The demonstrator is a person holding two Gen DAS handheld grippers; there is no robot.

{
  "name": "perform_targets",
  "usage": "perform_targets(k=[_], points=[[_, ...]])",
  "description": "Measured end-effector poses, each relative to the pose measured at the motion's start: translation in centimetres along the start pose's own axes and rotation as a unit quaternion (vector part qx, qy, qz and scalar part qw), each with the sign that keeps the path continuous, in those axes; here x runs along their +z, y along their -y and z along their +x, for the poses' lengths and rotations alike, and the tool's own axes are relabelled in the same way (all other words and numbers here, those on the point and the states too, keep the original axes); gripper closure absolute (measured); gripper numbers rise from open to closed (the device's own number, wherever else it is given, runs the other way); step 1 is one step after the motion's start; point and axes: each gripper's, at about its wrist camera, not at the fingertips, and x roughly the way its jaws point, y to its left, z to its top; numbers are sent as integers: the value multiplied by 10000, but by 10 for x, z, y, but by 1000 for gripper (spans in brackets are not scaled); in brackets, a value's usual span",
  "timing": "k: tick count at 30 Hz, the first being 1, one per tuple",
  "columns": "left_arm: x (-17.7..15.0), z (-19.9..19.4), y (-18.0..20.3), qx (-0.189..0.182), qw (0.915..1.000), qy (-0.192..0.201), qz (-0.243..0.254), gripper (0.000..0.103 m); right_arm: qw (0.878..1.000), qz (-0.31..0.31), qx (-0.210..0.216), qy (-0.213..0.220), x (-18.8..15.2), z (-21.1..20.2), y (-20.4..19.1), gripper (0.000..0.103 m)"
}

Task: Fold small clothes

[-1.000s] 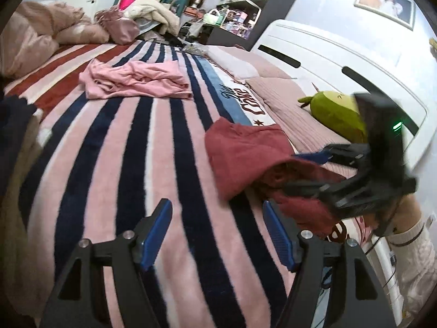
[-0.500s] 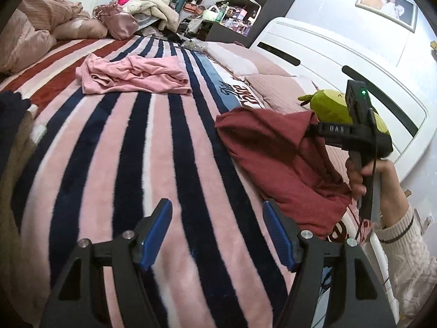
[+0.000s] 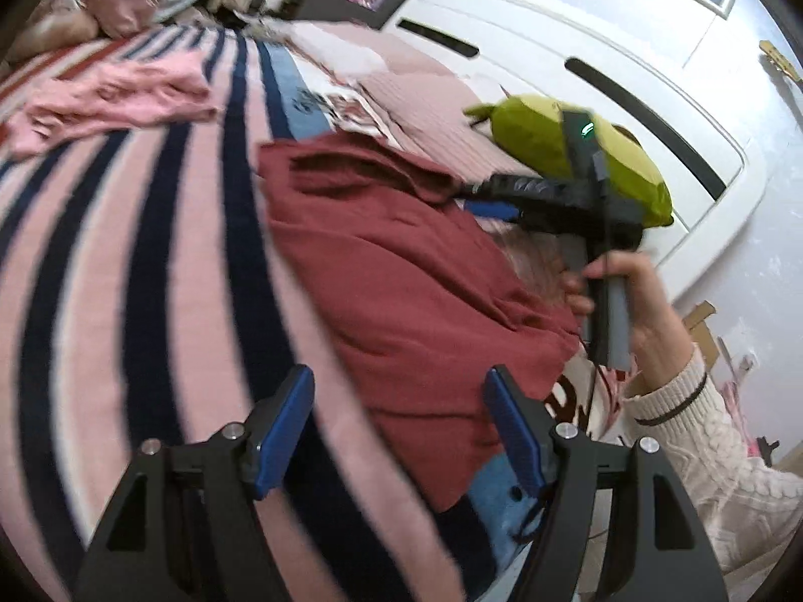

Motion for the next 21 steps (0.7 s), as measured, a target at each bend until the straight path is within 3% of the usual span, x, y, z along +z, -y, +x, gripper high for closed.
perform_targets(k=[2, 6, 8, 10, 13, 19, 21], points=[[1, 9, 3, 23, 10000, -86, 1, 36, 9981, -141, 558, -220, -13, -14, -7, 51], [1, 17, 6, -119, 9998, -129, -80, 39, 9934, -803, 665, -475, -58, -32, -29, 51], [0, 19, 9, -45, 9999, -145, -27, 50, 9927, -837, 646, -575, -81, -32, -31, 58], [-3, 18, 13, 52, 9999, -108, 35, 61, 9944, -594, 641, -591, -103, -30, -27, 78], [-6, 11, 21, 169, 9997, -53, 175, 74, 9939, -165, 966, -513, -124, -30, -22, 81], [-18, -10, 27, 238, 9984, -117, 499, 75, 9877, -317, 1335, -751, -148, -36, -40, 78], [-21, -10, 24, 355, 9975, -189, 574, 69, 9873, -465, 1283, -812, -145, -37, -43, 75]])
